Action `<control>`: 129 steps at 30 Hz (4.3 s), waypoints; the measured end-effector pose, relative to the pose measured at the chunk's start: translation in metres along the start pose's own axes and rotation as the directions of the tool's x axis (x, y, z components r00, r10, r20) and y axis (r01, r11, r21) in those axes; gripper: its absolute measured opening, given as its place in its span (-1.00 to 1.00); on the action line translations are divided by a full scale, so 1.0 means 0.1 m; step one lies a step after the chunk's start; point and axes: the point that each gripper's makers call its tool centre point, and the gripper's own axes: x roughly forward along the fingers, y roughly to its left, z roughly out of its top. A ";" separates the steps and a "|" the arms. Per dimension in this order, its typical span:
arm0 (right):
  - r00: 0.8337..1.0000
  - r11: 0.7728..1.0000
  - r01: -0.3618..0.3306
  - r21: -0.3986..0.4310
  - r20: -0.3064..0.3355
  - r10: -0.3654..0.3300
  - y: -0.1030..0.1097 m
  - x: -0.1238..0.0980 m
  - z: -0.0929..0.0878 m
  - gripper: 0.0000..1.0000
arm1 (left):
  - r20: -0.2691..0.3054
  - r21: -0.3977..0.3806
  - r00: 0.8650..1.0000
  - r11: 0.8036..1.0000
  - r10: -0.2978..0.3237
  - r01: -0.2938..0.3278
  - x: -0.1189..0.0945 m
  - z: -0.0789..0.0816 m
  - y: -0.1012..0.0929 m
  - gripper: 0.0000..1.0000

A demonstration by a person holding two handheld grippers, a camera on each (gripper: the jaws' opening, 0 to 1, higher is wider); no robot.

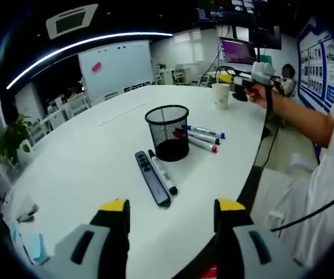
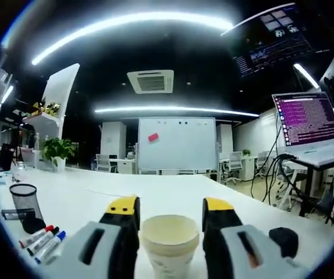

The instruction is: Place the scattered laser pointers and whiteboard markers into the pen holder and stack the scattered paper cups together

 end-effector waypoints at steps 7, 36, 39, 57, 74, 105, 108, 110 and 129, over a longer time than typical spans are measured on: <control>1.000 1.000 -0.027 -0.003 0.000 0.027 0.04 0.00 0.01 -0.17 | -0.002 0.000 1.000 1.000 0.002 -0.002 0.03 -0.01 0.01 0.16; 0.994 0.994 -0.108 0.018 -0.028 0.109 0.28 -0.11 0.06 -0.16 | 0.007 -0.001 1.000 1.000 0.005 -0.005 0.03 0.00 0.03 0.15; 0.993 0.993 -0.114 0.034 -0.036 0.115 0.31 -0.13 0.06 -0.16 | 0.013 0.001 1.000 1.000 0.007 -0.007 0.03 0.01 0.03 0.15; 0.984 0.985 -0.170 -0.007 -0.055 0.170 0.51 -0.12 0.08 -0.16 | 0.031 0.012 1.000 1.000 0.002 -0.003 0.05 0.07 0.03 0.14; 0.969 0.972 -0.236 -0.016 -0.077 0.235 0.73 -0.21 0.03 -0.16 | 0.020 0.008 1.000 1.000 -0.003 0.003 0.09 0.01 0.05 0.14; 0.945 0.951 -0.307 -0.022 -0.128 0.302 0.99 -0.34 -0.11 -0.17 | 0.011 0.013 1.000 1.000 -0.007 0.006 0.06 -0.02 0.00 0.14; 0.944 0.951 -0.308 -0.021 -0.132 0.303 0.98 -0.34 -0.12 -0.17 | 0.011 0.015 1.000 1.000 -0.008 0.008 0.05 -0.02 -0.01 0.14; 0.943 0.950 -0.311 -0.020 -0.133 0.306 0.99 -0.34 -0.13 -0.17 | 0.009 0.015 1.000 1.000 -0.006 0.006 0.06 -0.03 0.00 0.14; 0.920 0.931 -0.365 -0.015 -0.156 0.358 1.18 -0.39 -0.17 -0.18 | 0.002 0.013 1.000 1.000 -0.008 0.008 0.08 -0.05 0.00 0.14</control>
